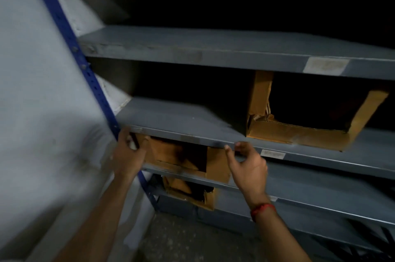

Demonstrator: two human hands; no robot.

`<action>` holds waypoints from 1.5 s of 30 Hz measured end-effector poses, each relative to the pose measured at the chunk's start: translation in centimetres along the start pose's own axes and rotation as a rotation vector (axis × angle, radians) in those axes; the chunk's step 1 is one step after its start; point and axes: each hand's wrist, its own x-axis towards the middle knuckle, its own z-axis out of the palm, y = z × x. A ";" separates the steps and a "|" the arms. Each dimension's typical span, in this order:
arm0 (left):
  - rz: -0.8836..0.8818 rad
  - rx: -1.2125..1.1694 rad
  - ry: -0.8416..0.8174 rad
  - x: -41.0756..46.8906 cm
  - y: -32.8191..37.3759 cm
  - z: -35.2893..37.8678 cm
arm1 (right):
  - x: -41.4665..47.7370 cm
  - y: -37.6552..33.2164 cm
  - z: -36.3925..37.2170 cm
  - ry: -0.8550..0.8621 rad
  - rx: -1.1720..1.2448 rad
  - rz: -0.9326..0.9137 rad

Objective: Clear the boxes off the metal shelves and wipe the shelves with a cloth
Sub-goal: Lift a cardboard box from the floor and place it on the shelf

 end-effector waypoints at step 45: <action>-0.157 0.056 -0.503 2.1 -34.4 21.1 | -11.3 27.0 26.5 -0.200 0.031 0.279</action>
